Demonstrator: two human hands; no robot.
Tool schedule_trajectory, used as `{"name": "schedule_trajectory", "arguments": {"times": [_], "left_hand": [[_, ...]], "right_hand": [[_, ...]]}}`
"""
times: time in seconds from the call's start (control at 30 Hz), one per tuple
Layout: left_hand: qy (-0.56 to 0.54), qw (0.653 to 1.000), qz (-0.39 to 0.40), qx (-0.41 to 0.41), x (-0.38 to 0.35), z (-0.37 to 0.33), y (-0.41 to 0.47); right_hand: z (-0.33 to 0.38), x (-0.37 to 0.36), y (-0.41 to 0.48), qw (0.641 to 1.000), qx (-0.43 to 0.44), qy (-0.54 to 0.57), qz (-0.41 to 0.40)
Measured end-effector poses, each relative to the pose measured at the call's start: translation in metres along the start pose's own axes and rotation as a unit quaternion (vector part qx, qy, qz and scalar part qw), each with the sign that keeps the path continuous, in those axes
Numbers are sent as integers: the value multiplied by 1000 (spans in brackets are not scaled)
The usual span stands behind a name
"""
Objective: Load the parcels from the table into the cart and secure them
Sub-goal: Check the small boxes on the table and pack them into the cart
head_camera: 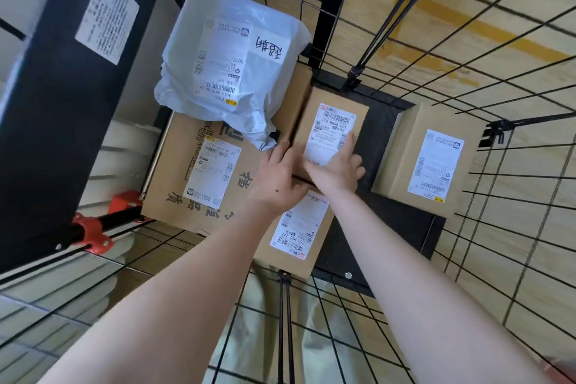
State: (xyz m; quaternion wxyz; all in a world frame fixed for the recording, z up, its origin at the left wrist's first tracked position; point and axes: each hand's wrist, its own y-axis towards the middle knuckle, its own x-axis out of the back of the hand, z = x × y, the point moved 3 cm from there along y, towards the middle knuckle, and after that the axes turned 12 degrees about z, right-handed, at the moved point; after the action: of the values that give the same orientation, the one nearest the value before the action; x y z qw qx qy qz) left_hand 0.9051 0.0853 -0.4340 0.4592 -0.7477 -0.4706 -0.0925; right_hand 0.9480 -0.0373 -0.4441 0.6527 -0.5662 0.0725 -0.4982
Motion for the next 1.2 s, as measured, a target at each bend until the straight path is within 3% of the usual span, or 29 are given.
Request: {"name": "schedule_trajectory", "arguments": {"times": [0.1,0.17,0.27,0.37,0.8,1.2], "left_hand": [[57,998,24,-3,-2,1,-2],[85,996,36,0,-6,1,-8],[111,991,47,53,-18,4,-21],[115,984,54,123,-28,10,-25],[213,967,58,129,-33,15,-13],[266,957,88,76,-29,8,-6]], "right_hand": [[-20,7,-9,997,22,64,-22],[-43,7,-15,991,-51,120,-6],[-74,-10,-27,941,-181,266,103],[-78,-24,-32,904,-181,356,153],[-67,-15,-24,944,-44,272,182],[-82,-11,-23,929,-2,297,221]]}}
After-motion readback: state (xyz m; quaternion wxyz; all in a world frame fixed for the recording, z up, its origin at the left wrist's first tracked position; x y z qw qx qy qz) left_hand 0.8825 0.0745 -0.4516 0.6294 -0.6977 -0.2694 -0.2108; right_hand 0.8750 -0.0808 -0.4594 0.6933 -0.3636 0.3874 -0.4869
